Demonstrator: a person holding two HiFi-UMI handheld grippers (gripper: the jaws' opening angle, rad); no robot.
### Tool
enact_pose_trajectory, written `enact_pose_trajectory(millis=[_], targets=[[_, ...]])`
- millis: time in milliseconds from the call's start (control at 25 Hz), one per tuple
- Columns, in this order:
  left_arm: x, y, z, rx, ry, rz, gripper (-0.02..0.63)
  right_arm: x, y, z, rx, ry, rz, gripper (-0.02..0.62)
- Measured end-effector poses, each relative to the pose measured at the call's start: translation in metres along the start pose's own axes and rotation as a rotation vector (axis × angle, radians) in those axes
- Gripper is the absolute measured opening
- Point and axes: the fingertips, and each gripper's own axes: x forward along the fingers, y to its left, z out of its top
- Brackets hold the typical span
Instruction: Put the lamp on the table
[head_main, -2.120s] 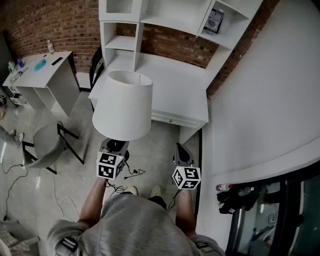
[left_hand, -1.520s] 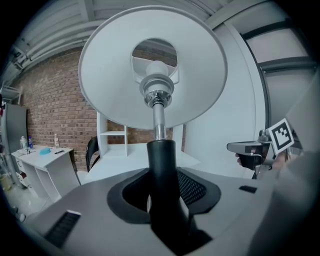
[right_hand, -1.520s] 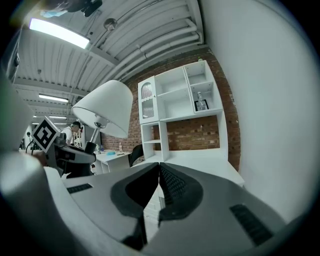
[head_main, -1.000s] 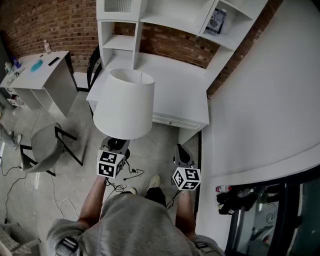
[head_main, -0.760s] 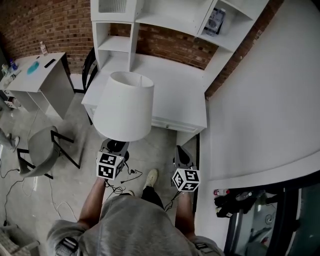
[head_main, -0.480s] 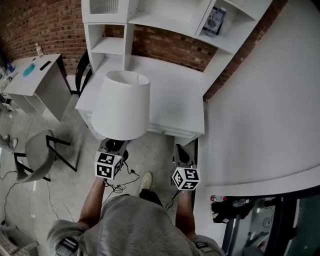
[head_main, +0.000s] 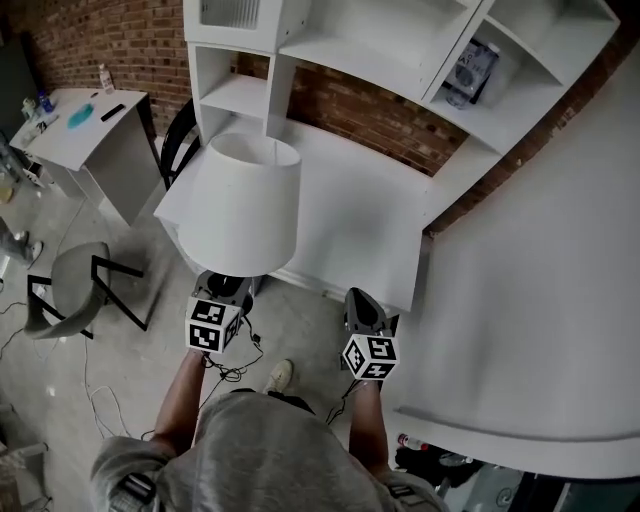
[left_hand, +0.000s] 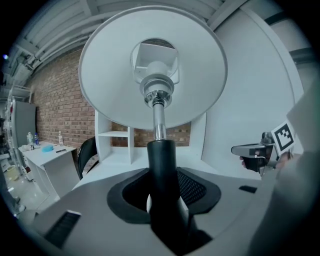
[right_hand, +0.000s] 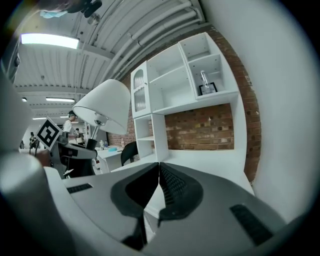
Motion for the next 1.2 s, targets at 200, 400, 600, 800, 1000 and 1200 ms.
enact_pose_trajectory(millis=[200, 400, 600, 800, 1000, 1200], targets=[[0.019, 0.014, 0.009, -0.014, -0.010, 0.086, 0.155, 0.041, -0.010, -0.002, -0.002, 0.030, 0.096, 0.023], [0.028, 0.036, 0.010, -0.019, -0.006, 0.153, 0.155, 0.077, -0.001, -0.011, 0.009, 0.052, 0.182, 0.023], [0.041, 0.063, 0.016, -0.056, -0.026, 0.208, 0.155, 0.113, 0.010, -0.013, 0.022, 0.065, 0.243, 0.023], [0.057, 0.094, 0.013, -0.072, -0.032, 0.227, 0.155, 0.154, 0.027, -0.010, -0.001, 0.062, 0.285, 0.023], [0.079, 0.132, 0.005, -0.072, -0.026, 0.219, 0.155, 0.197, 0.036, -0.011, -0.013, 0.076, 0.274, 0.023], [0.105, 0.171, -0.004, -0.081, -0.009, 0.197, 0.155, 0.239, 0.048, -0.015, 0.008, 0.106, 0.256, 0.023]])
